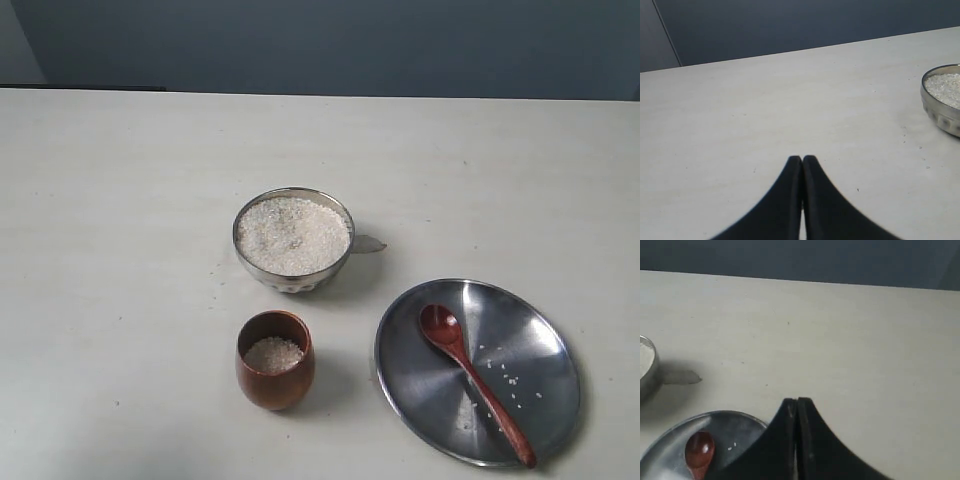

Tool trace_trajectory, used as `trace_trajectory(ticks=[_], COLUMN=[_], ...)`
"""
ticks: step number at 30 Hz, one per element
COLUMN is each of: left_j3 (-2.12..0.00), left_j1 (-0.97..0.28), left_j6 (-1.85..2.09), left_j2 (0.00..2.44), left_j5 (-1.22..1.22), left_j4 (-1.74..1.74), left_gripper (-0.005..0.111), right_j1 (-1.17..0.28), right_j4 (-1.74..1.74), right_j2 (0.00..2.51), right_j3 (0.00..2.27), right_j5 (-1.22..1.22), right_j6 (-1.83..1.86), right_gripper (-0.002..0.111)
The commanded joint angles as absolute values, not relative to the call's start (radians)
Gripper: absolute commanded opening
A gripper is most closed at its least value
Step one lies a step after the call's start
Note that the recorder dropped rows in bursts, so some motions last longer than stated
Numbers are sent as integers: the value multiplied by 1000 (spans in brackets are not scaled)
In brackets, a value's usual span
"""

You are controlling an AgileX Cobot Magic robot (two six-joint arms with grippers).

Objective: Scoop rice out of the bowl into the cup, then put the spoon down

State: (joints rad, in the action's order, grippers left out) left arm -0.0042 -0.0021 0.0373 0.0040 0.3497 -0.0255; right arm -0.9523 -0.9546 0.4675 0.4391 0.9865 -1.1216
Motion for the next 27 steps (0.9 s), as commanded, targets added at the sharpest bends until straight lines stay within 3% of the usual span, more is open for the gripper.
trace_trajectory(ticks=[1, 21, 24, 27], left_j3=[0, 0, 0, 0], left_j1=[-4, -4, -4, -4], left_j6=[38, 38, 38, 38], left_j2=[0, 0, 0, 0], left_j5=[339, 337, 337, 337], left_j4=[-28, -28, -28, -28], left_gripper=[1, 1, 1, 1], right_j1=[-947, -945, -875, -704], right_j4=[-962, -982, -997, -993], right_j2=[405, 376, 338, 285], right_j3=[444, 444, 440, 380], right_j5=[1011, 1062, 904, 527], right_j6=[-1018, -1022, -1132, -993], right_gripper=[0, 0, 0, 0])
